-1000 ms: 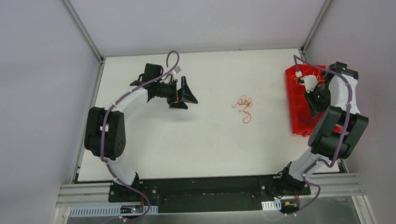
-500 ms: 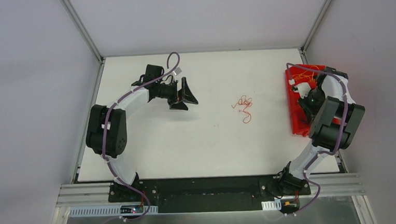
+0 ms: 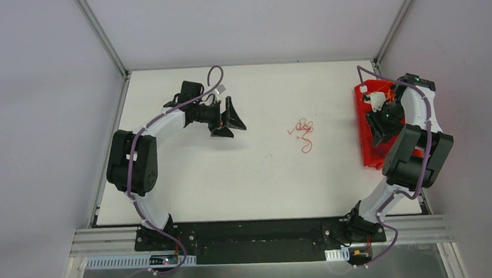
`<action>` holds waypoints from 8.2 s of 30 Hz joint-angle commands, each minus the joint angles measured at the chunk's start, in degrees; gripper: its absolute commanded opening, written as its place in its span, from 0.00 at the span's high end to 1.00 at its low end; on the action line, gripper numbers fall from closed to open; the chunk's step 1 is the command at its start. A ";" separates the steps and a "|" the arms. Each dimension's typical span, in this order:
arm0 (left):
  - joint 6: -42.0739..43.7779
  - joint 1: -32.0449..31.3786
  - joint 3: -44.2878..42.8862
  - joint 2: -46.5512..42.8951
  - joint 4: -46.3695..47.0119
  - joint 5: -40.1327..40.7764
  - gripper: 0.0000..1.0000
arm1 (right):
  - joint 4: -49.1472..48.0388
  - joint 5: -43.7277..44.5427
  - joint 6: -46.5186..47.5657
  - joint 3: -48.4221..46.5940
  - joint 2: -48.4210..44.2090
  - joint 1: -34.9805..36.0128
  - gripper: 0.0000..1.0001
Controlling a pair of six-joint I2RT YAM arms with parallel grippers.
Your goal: Untangle the cables
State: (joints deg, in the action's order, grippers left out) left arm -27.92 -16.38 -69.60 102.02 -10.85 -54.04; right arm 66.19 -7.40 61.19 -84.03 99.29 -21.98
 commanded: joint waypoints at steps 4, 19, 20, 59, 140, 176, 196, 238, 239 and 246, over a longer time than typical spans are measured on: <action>-0.71 0.91 0.35 -0.21 1.58 -2.56 0.06 | -0.70 -1.25 -4.01 0.36 0.85 3.27 0.59; -0.79 1.27 0.67 0.28 1.57 -2.69 0.06 | -9.58 2.38 -9.15 3.49 4.85 6.54 0.61; -0.81 1.26 0.65 0.29 1.58 -2.69 0.06 | -9.91 2.88 -9.34 3.77 5.13 6.66 0.62; -1.08 1.63 1.05 1.08 1.65 -3.21 0.06 | -17.91 23.07 -4.94 7.40 1.00 4.37 1.00; 3.05 3.25 2.66 -4.79 -1.72 -1.50 0.05 | -3.12 25.52 -24.78 -25.45 10.74 4.91 1.00; 8.04 3.58 -2.95 -0.65 -11.70 -2.55 0.05 | -34.50 38.19 -36.91 -5.42 10.57 5.28 0.90; 8.59 3.63 -4.26 -1.41 -13.58 -2.30 0.05 | -25.36 27.35 -41.04 -16.32 5.42 4.61 0.63; 8.84 3.64 -6.31 0.12 -15.08 -1.59 0.05 | -22.91 25.98 -39.13 -25.94 20.52 6.15 0.79; 8.85 3.62 -6.30 0.19 -15.08 -1.58 0.05 | -22.91 25.82 -39.13 -25.94 20.10 6.23 0.80; 8.67 3.64 -6.75 1.02 -15.08 -1.81 0.05 | -23.30 25.30 -39.47 -28.84 20.53 6.56 1.00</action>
State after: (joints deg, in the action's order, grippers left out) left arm -20.12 -13.39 -73.91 102.06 -24.97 -55.18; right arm 43.42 18.13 22.81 -108.44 120.84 -15.88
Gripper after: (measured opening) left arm 0.952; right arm 0.019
